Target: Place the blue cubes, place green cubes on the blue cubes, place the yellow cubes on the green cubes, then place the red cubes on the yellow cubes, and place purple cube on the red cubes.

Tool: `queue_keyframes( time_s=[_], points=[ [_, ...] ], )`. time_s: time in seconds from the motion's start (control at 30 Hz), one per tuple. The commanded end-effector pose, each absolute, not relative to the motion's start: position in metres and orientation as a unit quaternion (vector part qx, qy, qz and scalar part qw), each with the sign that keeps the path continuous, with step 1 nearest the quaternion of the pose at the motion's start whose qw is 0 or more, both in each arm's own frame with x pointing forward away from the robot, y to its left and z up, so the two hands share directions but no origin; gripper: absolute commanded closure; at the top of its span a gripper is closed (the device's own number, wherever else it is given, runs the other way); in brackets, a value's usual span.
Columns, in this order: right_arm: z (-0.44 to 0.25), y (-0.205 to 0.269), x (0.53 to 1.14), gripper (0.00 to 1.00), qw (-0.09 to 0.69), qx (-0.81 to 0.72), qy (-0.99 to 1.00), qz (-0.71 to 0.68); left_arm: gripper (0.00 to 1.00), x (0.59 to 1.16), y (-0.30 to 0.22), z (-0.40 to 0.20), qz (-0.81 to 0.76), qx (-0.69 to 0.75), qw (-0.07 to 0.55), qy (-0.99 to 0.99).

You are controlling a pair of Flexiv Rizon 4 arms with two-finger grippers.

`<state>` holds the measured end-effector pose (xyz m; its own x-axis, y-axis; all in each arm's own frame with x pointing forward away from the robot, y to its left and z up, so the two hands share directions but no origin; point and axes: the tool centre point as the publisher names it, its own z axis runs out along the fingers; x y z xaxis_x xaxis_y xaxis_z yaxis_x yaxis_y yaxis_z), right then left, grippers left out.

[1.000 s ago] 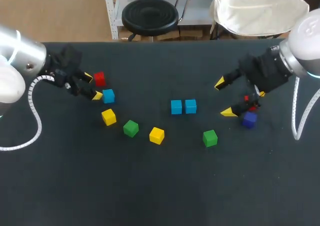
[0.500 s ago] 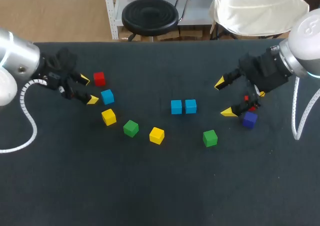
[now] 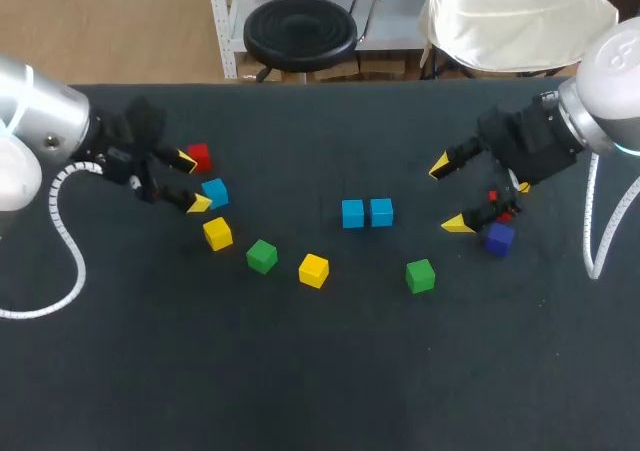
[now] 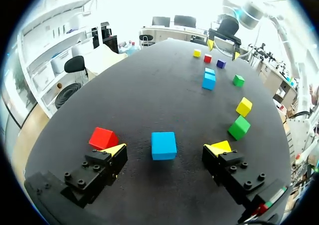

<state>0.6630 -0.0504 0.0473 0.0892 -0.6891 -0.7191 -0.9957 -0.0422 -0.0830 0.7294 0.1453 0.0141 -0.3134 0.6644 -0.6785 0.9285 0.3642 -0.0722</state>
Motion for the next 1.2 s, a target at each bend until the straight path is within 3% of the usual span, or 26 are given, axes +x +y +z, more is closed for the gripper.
queue_keyframes(
  time_s=[0.03, 1.2],
  points=[
    [0.047, -0.051, 0.663, 0.0, 0.3, -0.675, 0.624, 0.257, 0.0, 0.733, 0.144, 0.008, -0.234, 0.513, 0.279, 0.778],
    [0.047, -0.051, 0.663, 0.0, 0.3, -0.675, 0.624, 0.257, 0.01, 0.754, 0.142, -0.014, -0.224, 0.5, 0.264, 0.793]
  ],
)
